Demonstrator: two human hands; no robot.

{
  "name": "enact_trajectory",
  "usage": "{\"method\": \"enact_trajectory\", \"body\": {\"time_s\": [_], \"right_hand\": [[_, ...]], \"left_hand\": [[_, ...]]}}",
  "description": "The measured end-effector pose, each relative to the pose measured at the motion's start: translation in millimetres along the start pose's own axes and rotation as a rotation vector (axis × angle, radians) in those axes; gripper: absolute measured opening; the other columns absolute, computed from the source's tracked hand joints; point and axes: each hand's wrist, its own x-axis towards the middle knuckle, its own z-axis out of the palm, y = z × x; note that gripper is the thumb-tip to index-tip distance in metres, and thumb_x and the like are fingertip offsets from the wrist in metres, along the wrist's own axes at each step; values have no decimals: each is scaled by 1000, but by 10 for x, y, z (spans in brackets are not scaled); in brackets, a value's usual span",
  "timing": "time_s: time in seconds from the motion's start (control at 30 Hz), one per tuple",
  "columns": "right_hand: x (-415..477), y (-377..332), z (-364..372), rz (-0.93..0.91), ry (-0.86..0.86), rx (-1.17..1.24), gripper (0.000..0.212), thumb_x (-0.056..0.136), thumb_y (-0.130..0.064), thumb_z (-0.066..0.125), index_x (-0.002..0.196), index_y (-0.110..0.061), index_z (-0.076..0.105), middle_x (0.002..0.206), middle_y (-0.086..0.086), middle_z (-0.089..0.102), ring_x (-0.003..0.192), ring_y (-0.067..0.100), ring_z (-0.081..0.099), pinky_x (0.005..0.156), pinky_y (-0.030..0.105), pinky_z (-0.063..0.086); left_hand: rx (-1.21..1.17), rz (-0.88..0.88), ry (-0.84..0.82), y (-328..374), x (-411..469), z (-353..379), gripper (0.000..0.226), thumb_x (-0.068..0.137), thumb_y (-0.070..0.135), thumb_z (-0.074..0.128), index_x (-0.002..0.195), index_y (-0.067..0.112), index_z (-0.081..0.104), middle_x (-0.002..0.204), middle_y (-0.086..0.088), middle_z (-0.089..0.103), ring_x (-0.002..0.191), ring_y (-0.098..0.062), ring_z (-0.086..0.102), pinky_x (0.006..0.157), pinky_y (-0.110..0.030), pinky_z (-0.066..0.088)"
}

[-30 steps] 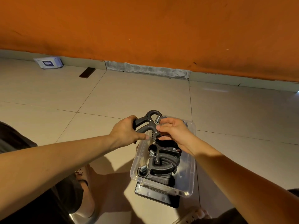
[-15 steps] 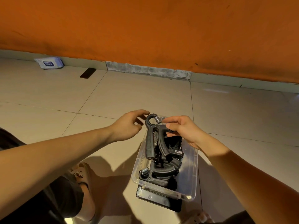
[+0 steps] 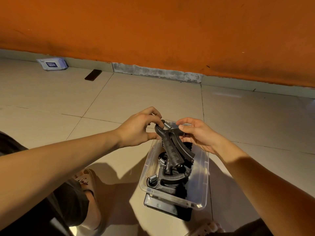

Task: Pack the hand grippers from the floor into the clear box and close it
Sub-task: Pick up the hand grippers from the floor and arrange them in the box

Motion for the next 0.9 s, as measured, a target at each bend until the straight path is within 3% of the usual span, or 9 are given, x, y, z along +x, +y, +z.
{"method": "enact_trajectory", "body": {"time_s": [0.07,0.13,0.2,0.37,0.5,0.6,0.73,0.9], "right_hand": [[-16,-37,26,2,14,-1,15,99,-4,57,113,-6,62,101,19,67,77,23,66,73,32,61],[-39,-98,41,-16,65,-98,20,99,-9,61,118,-5,62,100,16,69,71,17,69,63,27,60],[-65,-157,14,-39,89,-214,28,96,-17,66,123,-9,62,101,10,72,72,14,71,63,23,56],[-164,-252,-47,-93,13,-256,51,85,-38,71,131,-18,63,122,6,70,105,19,71,92,34,57],[-220,-280,-11,-187,21,-340,42,85,-29,76,125,-18,68,117,7,70,104,22,71,87,36,61],[-234,-280,-36,-283,101,-425,40,87,-21,77,126,-21,67,116,3,70,103,19,70,87,28,59],[-241,-262,-82,-337,121,-531,56,76,-18,87,127,-22,64,119,0,66,107,15,67,97,33,55],[-222,-159,-89,-452,140,-1070,72,73,-41,86,136,-22,57,119,-7,52,108,11,55,96,29,45]], "left_hand": [[10,62,7,49,16,-31,28,79,33,86,103,26,73,118,10,56,109,-11,57,93,-39,50],[-7,108,8,100,30,-46,27,80,34,84,102,25,72,115,12,60,107,-11,59,88,-36,51],[-37,99,14,109,44,-63,28,82,36,82,104,25,71,111,13,63,101,-14,62,83,-38,54],[-8,9,136,76,28,-94,24,85,38,78,100,20,72,97,9,67,90,-12,64,73,-34,56],[-104,-143,116,37,65,-105,14,89,34,76,94,22,72,86,6,74,79,-14,69,73,-44,59],[-282,-210,63,41,99,-105,7,93,21,73,99,17,74,83,-7,76,74,-28,70,70,-49,60],[-410,-261,37,70,157,-92,16,100,9,61,108,5,74,84,-12,74,64,-12,62,57,-26,53],[-548,-359,-51,22,245,-49,21,103,8,55,108,-1,73,81,-8,69,63,-11,53,52,-20,42]]}}
